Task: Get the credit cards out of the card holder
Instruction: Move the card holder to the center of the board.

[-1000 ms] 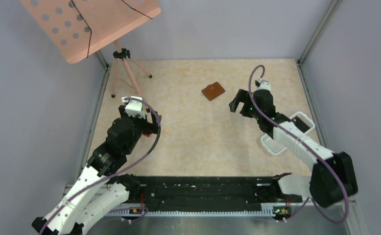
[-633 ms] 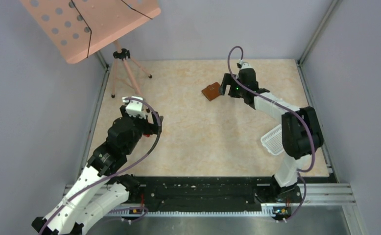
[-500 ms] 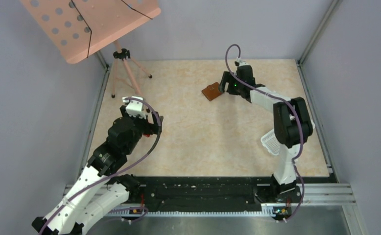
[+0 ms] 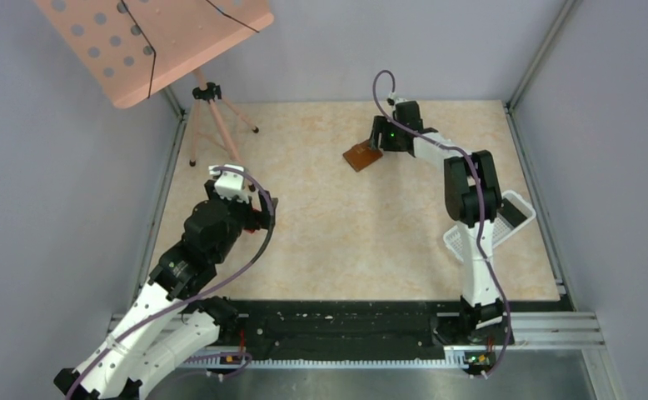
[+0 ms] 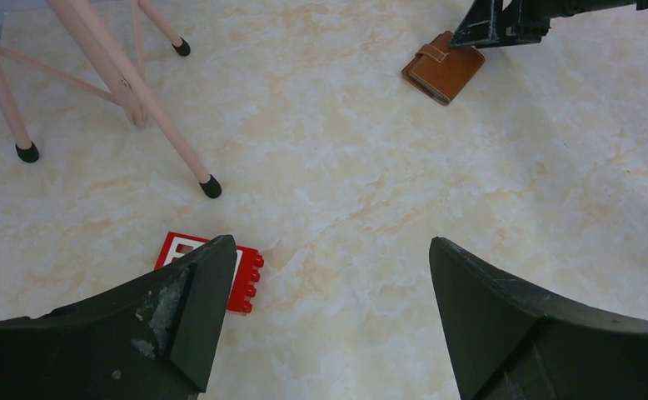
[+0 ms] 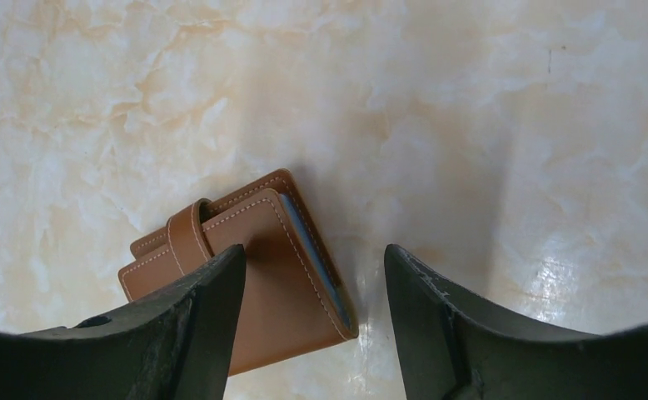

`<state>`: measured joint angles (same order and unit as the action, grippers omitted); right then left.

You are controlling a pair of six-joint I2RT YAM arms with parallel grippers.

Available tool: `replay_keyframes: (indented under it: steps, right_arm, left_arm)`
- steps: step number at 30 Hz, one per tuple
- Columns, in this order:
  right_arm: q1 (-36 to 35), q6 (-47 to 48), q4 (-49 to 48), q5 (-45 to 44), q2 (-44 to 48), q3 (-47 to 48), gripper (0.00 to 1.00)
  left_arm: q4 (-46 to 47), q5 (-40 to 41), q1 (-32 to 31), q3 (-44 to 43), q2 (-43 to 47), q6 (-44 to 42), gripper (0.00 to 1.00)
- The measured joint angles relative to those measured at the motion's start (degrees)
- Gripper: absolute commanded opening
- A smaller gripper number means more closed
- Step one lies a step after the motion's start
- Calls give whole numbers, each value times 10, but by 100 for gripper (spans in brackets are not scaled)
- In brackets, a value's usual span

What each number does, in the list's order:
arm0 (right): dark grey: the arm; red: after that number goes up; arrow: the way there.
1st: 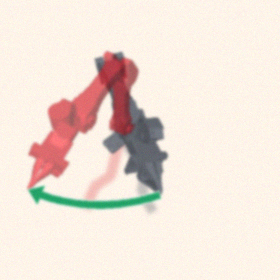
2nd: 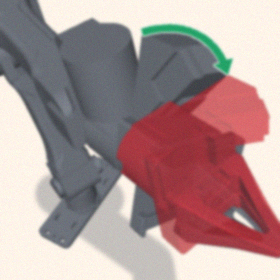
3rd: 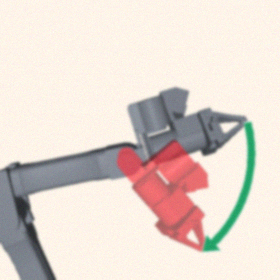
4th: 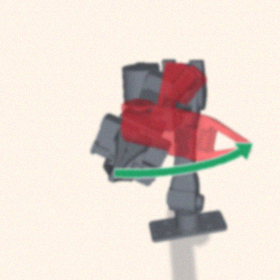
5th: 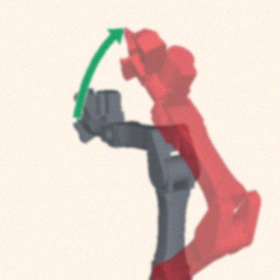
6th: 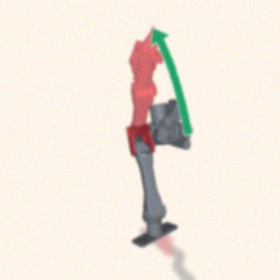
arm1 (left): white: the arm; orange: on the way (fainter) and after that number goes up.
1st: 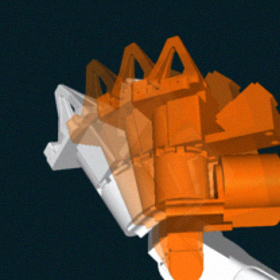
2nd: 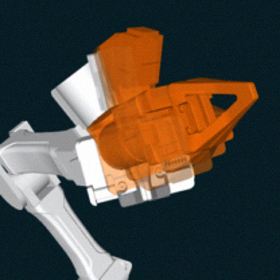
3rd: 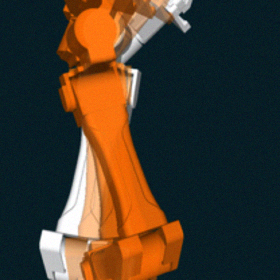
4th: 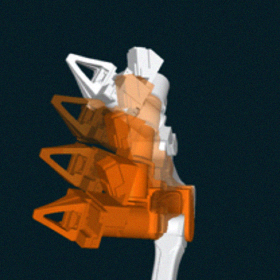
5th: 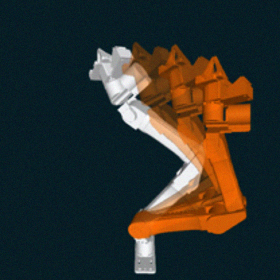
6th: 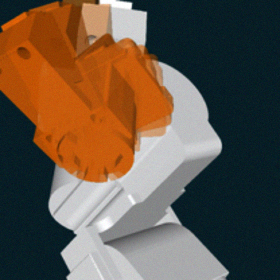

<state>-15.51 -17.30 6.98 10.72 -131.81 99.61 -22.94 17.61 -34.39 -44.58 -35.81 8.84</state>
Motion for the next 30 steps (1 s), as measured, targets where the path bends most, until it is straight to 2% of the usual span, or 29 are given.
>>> replay_keyframes:
  steps: [3,5,9,10,14,23,30]
  right_arm:
    - [3,11,7,22,-10,13,49]
    - [4,17,9,34,-10,13,38]
    - [4,23,-11,61,-6,-6,4]
    - [4,22,-17,68,1,-18,0]
    - [5,17,-32,95,53,-92,0]
    - [-21,-50,-101,118,286,-416,0]
    - [-67,-127,-129,118,433,-567,0]
  left_arm:
    - [0,1,0,0,-5,0,91]
    - [0,0,-1,0,-12,-1,91]
    - [0,0,-1,0,-23,-5,90]
    - [0,0,-1,0,-25,-7,90]
    - [1,0,-1,0,-32,-13,89]
    - [1,0,-1,0,-44,-16,88]
    - [-15,-7,-2,-6,-84,8,88]
